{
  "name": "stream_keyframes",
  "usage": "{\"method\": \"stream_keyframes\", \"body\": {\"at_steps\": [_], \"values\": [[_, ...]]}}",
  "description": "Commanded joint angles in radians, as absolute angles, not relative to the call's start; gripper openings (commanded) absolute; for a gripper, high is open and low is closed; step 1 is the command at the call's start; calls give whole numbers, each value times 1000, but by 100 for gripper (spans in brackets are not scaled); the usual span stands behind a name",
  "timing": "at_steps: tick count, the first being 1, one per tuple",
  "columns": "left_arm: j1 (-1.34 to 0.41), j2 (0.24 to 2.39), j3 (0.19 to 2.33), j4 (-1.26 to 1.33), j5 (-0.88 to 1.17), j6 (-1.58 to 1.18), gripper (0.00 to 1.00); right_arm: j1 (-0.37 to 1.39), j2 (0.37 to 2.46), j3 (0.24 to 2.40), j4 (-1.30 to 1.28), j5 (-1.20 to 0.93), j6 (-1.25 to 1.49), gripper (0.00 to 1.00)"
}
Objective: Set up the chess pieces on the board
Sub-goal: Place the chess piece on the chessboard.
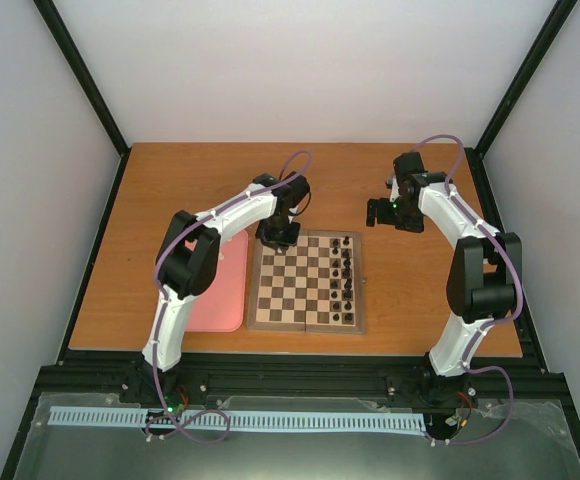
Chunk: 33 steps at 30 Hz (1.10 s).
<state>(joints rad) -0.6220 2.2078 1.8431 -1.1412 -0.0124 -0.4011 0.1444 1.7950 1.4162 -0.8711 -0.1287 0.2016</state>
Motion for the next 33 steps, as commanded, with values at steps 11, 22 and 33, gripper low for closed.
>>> {"method": "stream_keyframes", "body": {"at_steps": [11,22,33], "values": [[-612,2184,1866,-1149,-13,-379,24,135,1803,1422,-865,-140,189,100],[-612,2075,1943,-1222,-7,-369,41,135,1802,1421,-864,-146,187,100],[-541,1957,2023,-1276,-66,-363,54,135,1808,1424,-861,-150,192,100]]}}
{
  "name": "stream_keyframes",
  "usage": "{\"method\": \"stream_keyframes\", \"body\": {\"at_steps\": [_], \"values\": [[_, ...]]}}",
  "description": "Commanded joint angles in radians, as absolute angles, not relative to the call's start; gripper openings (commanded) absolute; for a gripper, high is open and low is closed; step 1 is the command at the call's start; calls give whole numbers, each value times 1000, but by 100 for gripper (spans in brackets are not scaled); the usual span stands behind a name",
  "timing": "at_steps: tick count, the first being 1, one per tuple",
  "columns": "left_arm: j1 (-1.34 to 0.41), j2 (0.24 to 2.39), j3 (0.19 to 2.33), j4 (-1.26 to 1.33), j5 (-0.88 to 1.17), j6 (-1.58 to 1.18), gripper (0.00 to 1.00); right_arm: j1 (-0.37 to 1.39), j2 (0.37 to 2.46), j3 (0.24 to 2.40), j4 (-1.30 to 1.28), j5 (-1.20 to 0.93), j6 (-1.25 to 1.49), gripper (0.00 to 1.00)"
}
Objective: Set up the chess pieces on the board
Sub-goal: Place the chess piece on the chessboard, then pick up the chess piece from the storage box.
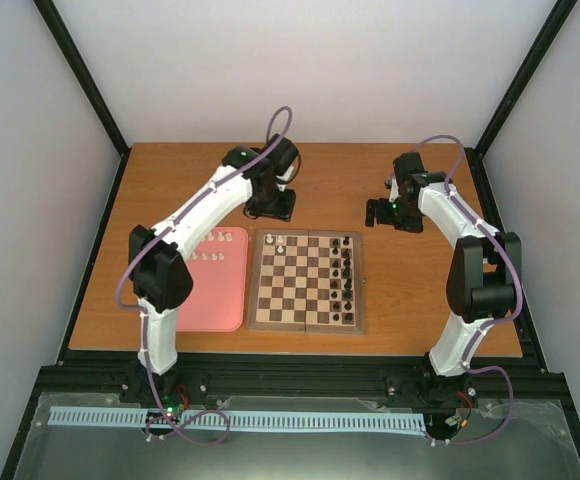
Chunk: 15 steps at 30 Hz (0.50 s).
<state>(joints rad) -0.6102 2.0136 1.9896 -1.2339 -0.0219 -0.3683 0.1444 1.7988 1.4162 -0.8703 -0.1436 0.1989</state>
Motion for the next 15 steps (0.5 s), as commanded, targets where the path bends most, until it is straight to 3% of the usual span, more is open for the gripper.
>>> {"method": "stream_keyframes", "body": {"at_steps": [1,9,15], "values": [[-500,1947,2015,-1278,-68,-367,55,135,1809,1425,-861,-153,192,100],[-263,1887,1806,-1190,-42,-371,58,135,1814,1427,-859,-160,195,100],[-245,1942,1775,-1157,-18,-356,54,135,1824,1441,-868,-156,194,100]]}}
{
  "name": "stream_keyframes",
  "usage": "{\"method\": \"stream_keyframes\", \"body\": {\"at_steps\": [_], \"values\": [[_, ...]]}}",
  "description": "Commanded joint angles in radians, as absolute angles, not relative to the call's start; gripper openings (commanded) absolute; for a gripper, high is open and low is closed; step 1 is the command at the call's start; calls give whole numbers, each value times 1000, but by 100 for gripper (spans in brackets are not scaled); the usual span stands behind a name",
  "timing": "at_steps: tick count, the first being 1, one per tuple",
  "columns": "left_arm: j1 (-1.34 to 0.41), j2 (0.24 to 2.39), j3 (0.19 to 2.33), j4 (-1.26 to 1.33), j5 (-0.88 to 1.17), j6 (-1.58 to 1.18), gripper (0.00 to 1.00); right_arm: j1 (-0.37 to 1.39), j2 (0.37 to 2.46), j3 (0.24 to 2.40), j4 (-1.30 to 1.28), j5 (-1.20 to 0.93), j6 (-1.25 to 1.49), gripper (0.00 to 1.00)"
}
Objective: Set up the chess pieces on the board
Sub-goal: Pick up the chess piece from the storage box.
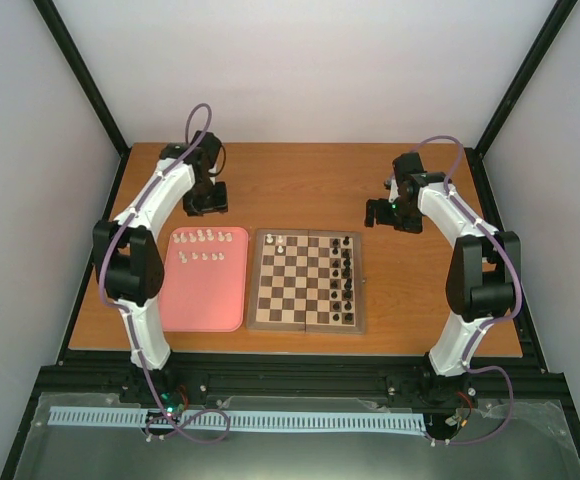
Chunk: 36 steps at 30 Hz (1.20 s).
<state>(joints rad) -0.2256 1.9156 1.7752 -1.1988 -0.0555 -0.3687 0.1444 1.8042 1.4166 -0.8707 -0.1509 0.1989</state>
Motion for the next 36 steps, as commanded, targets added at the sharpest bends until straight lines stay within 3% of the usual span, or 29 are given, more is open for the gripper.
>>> {"method": "stream_keyframes", "body": {"at_steps": [1,13,36], "values": [[-245,1947,1766,-1150,-8,-359,52,135,1824,1443,-869,-156,193,100],[-253,1984,1673,-1086,32,-383,40,135,1837,1444,-872,-146,192,100],[-330,2058,1683,-1078,-40,-391,37,135,1848,1446,-872,-140,189,100]]}}
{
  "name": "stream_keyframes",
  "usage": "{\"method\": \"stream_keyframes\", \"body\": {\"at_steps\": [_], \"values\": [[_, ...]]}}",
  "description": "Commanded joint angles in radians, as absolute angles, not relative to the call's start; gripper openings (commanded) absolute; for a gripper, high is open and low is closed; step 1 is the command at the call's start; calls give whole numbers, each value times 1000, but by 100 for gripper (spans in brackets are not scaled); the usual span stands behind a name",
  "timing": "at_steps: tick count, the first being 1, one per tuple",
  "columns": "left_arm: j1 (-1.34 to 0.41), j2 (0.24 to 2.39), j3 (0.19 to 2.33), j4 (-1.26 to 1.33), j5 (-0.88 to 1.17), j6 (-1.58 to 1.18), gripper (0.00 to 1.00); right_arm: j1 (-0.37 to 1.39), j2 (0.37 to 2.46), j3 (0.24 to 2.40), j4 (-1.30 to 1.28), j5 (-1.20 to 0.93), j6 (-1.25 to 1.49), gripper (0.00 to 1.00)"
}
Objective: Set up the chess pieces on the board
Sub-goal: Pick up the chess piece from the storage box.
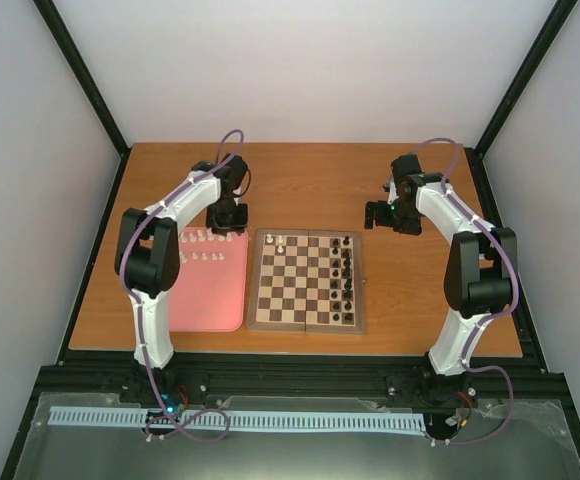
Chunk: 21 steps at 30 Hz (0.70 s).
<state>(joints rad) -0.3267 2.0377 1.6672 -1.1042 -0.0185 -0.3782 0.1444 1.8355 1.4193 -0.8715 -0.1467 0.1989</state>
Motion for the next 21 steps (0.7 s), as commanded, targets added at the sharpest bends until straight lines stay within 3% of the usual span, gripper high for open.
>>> {"method": "stream_keyframes", "body": {"at_steps": [1,21], "values": [[-330,2060,1684,-1077,-41,-391,37,135,1847,1446,-873,-139,189,100],[-329,2117,1707,-1078,-78,-367,38,135,1856,1457,-879,-141,190,100]]}}
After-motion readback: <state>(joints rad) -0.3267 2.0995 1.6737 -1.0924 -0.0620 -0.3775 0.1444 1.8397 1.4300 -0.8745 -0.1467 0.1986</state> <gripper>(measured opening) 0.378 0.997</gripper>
